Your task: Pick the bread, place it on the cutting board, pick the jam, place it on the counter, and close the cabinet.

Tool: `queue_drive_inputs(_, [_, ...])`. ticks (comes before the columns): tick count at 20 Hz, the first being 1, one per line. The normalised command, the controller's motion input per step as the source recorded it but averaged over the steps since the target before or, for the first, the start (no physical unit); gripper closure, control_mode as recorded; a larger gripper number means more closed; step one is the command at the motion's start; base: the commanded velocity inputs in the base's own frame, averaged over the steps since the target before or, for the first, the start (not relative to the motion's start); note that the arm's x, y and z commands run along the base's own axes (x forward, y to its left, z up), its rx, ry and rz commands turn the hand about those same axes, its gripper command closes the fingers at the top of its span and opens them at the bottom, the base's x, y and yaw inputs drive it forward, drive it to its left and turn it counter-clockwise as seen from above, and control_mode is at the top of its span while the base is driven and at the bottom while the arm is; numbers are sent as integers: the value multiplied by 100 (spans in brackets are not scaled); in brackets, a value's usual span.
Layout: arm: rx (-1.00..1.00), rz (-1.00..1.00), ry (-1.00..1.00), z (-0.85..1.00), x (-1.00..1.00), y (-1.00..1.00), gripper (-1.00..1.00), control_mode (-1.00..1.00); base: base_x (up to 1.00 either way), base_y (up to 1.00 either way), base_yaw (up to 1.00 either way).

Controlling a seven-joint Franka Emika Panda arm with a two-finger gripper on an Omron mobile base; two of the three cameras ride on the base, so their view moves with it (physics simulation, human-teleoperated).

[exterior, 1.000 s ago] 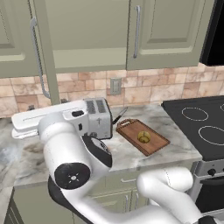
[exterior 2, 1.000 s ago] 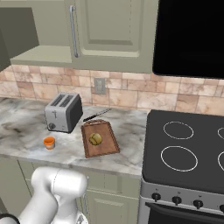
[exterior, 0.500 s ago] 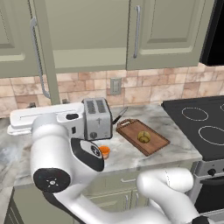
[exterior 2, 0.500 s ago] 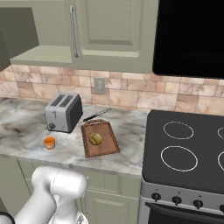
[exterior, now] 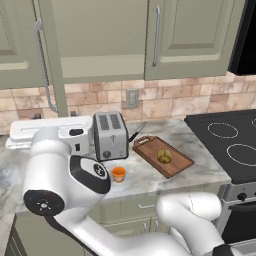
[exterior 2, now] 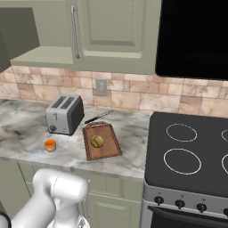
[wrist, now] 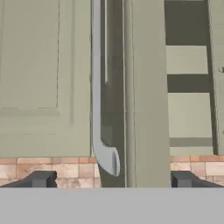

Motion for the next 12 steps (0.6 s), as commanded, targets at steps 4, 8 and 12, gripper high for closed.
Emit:
queue_drive_inputs(4, [0, -8, -3, -4, 21, 0, -100, -100, 0, 0, 0])
queue_drive_inputs(8, [0, -9, -3, -6, 23, 0, -100, -100, 0, 0, 0])
queue_drive_inputs(12, [0, -10, -3, -5, 19, 0, -100, -100, 0, 0, 0])
